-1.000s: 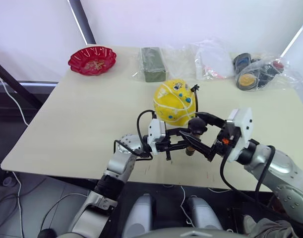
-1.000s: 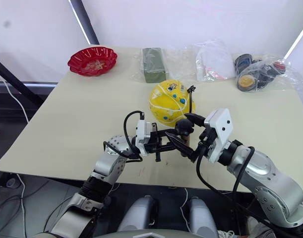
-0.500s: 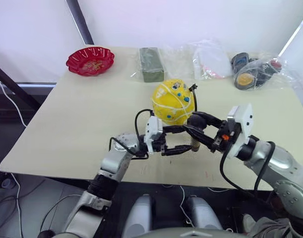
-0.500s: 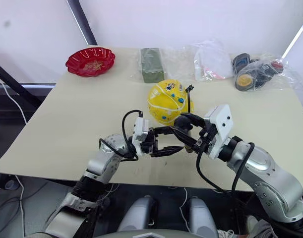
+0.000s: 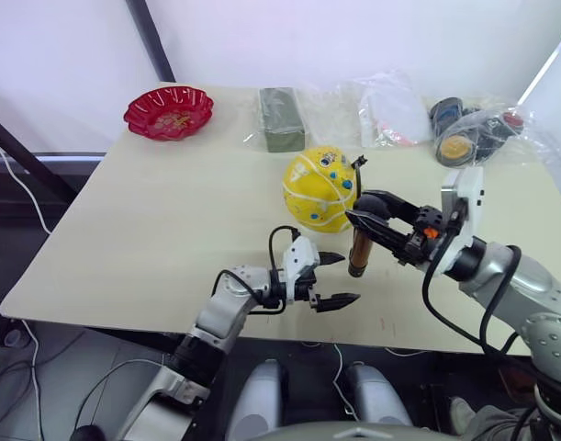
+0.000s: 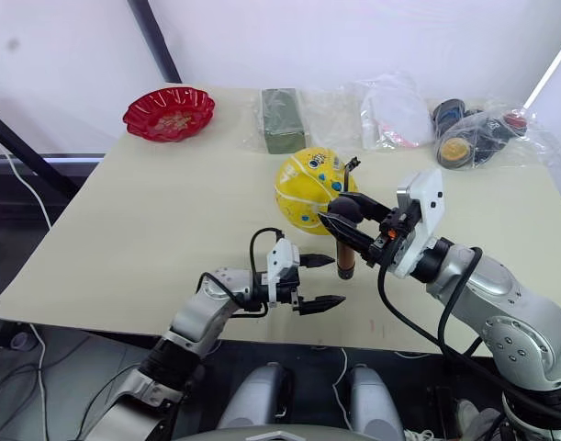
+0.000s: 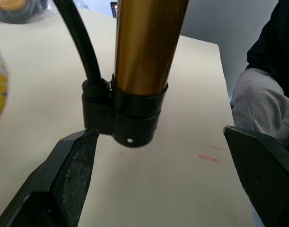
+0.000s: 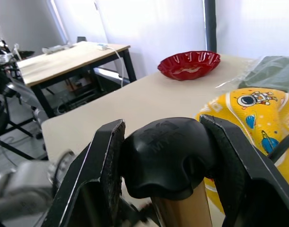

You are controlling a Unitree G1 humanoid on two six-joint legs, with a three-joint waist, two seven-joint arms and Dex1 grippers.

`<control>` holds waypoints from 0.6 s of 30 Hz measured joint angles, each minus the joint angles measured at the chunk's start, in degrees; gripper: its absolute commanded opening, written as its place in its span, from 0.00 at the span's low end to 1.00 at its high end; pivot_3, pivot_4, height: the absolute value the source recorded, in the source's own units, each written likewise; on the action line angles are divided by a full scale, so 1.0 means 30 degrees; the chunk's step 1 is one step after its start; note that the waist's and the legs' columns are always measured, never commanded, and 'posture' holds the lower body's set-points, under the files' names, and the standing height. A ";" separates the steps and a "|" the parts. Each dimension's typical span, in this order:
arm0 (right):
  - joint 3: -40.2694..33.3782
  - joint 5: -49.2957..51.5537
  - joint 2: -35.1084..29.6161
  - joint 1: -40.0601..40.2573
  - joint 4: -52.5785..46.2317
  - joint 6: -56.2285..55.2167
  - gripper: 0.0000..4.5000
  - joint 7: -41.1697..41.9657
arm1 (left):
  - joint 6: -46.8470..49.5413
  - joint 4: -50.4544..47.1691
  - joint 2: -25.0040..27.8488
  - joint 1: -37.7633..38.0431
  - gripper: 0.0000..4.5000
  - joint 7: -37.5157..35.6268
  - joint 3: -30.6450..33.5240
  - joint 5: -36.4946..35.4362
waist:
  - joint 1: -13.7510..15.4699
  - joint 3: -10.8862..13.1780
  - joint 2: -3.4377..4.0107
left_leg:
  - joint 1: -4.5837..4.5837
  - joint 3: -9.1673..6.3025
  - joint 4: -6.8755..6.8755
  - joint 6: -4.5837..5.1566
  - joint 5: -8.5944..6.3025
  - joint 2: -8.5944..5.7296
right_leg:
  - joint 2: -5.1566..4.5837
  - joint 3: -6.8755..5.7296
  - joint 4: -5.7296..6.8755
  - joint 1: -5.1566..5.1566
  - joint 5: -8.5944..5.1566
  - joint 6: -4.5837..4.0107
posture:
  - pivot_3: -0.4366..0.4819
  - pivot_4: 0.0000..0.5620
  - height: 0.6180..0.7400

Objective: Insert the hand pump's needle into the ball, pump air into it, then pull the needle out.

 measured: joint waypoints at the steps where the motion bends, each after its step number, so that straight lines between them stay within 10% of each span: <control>1: 0.0000 0.0160 -0.0027 -0.0004 0.0066 0.0091 0.45 -0.0071 | -0.0133 0.0073 -0.0173 -0.0125 1.00 0.0099 0.0000 0.0090 | 0.0004 0.0000 0.0000 | 0.0000 -0.0003 0.0000 0.0000 0.0000 0.0001 | 0.0000 -0.0002 0.0004 0.0000 0.0000 -0.0001 | 0.48 0.27 1.00; 14: 0.0025 0.0819 -0.0037 -0.0609 0.0479 0.0313 0.45 -0.0448 | -0.1493 0.1288 -0.0709 -0.0338 1.00 0.0842 0.0037 0.1065 | 0.0020 -0.0001 0.0001 | -0.0004 0.0013 0.0006 0.0001 0.0000 -0.0003 | -0.0007 0.0007 -0.0001 0.0000 0.0002 0.0004 | 0.48 0.27 1.00; 18: 0.0050 0.0843 -0.0007 -0.0770 0.0593 0.0314 0.45 -0.0514 | -0.1518 0.1311 -0.0912 -0.0426 0.74 0.0850 0.0181 0.1057 | 0.0020 -0.0001 0.0001 | -0.0003 0.0013 0.0006 0.0000 0.0000 -0.0004 | -0.0008 0.0007 0.0000 0.0001 0.0002 0.0005 | 0.48 0.27 1.00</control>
